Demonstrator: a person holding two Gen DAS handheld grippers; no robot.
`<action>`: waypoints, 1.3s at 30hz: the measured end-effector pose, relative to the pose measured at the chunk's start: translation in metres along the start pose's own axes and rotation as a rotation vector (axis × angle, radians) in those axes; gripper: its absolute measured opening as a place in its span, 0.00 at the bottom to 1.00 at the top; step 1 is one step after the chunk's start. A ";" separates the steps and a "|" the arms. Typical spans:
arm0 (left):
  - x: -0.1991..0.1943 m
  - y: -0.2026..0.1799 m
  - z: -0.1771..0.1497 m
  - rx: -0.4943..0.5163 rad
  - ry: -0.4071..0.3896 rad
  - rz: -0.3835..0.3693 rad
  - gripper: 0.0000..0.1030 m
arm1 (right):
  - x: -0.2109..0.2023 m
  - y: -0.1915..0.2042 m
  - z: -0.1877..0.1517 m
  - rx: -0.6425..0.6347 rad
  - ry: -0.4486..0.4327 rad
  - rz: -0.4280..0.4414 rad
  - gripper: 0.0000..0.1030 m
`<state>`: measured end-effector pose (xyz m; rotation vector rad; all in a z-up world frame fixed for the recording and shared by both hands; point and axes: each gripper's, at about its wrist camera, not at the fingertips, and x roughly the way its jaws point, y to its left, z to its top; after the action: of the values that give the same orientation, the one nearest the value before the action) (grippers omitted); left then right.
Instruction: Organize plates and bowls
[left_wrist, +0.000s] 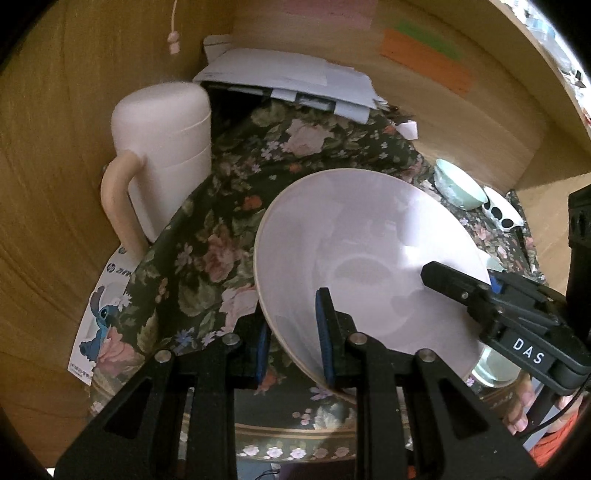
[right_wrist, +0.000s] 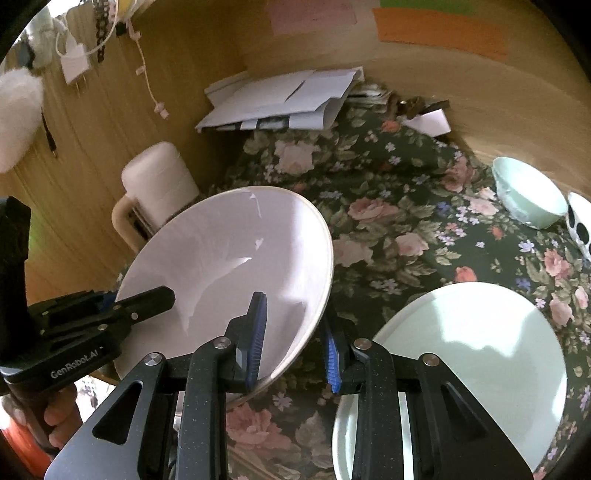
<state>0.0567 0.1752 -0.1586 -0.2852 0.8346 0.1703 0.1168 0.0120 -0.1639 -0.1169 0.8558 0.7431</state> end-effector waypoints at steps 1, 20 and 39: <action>0.002 0.002 0.000 -0.003 0.004 -0.001 0.22 | 0.002 0.001 0.000 -0.002 0.007 -0.002 0.25; 0.029 0.007 -0.003 0.018 0.035 -0.023 0.23 | 0.029 -0.006 -0.005 0.009 0.109 -0.055 0.27; -0.016 -0.003 0.025 0.009 -0.093 0.013 0.55 | -0.031 -0.047 0.013 0.054 -0.054 -0.106 0.63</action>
<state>0.0646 0.1799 -0.1298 -0.2610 0.7449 0.1905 0.1419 -0.0351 -0.1425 -0.0929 0.8109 0.6211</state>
